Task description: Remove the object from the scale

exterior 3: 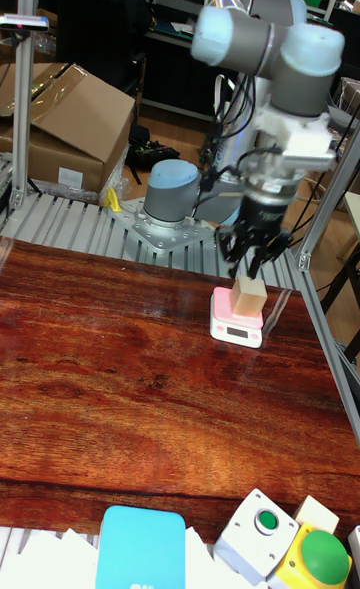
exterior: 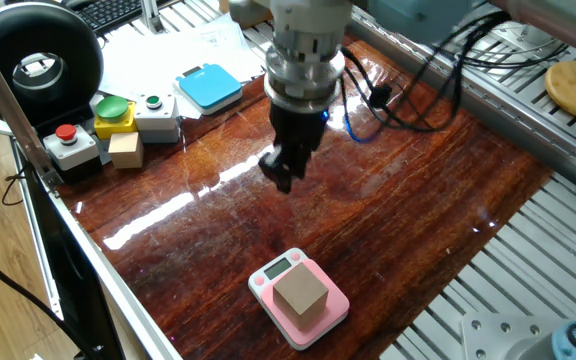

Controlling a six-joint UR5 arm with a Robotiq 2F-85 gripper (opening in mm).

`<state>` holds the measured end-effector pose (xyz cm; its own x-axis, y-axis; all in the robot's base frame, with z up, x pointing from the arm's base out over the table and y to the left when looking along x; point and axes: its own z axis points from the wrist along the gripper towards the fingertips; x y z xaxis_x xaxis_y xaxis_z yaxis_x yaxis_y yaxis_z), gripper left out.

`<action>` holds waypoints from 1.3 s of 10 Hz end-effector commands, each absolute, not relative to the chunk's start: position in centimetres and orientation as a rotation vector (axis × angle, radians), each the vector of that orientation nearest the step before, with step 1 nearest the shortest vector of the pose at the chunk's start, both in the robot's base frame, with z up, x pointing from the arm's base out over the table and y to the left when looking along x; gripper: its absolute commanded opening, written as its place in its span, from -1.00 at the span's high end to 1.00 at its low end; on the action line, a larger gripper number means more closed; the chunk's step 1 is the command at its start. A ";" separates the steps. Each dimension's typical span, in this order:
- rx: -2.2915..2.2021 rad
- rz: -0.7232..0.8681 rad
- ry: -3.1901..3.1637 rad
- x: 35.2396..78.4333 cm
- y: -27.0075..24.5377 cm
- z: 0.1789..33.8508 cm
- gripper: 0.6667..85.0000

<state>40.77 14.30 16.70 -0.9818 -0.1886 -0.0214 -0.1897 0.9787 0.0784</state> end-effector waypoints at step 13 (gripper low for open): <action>-0.458 0.171 2.974 33.0 21.5 12.5 -0.42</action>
